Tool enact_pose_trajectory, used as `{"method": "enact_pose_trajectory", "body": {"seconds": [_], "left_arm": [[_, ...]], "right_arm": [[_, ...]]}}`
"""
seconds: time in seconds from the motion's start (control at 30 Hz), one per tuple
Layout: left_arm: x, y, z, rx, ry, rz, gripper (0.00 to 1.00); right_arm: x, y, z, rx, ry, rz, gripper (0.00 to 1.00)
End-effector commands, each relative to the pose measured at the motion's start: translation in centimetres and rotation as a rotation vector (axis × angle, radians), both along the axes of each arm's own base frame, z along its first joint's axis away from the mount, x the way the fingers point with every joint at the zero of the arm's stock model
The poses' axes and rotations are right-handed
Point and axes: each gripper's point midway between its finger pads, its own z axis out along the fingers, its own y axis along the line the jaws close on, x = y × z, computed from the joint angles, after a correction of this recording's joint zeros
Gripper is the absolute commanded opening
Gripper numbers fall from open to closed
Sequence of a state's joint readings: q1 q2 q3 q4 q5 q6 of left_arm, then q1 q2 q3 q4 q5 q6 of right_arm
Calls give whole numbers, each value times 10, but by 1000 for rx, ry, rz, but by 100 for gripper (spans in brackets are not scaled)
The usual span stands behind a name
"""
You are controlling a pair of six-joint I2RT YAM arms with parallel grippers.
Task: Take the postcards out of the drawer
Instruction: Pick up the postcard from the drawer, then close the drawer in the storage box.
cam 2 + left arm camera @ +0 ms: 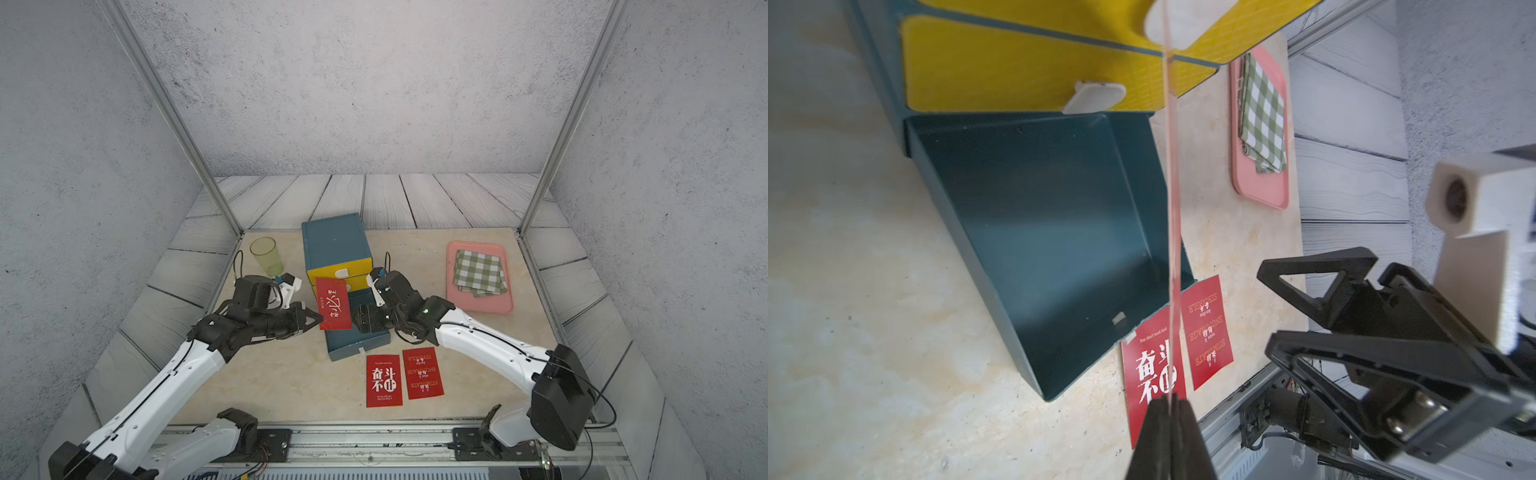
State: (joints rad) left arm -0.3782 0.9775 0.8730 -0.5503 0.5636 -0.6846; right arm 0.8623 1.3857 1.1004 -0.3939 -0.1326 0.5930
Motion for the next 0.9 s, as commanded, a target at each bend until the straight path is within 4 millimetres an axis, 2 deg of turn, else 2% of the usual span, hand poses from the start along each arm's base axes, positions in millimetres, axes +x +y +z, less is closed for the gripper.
{"method": "enact_pose_trajectory", "body": {"seconds": [0.0,0.2,0.37,0.53,0.73,0.87], "left_arm": [[-10,-5,28,-70,-28,-15,0],[-23,2,60,-112,-104,-2,0],[-27,7,81,-128,-162,19,1],[-29,8,75,-119,-146,16,2],[-34,11,71,-117,-146,25,2],[-37,12,71,-116,-149,23,2]], "right_arm": [[-13,-26,-13,-78,16,-17,77],[-45,-38,-53,-151,73,4,75],[-59,-30,-79,-195,78,-4,75],[-56,-16,-101,-216,71,-41,75],[-45,-3,-117,-218,52,-80,73],[-39,5,-120,-215,32,-88,72]]}}
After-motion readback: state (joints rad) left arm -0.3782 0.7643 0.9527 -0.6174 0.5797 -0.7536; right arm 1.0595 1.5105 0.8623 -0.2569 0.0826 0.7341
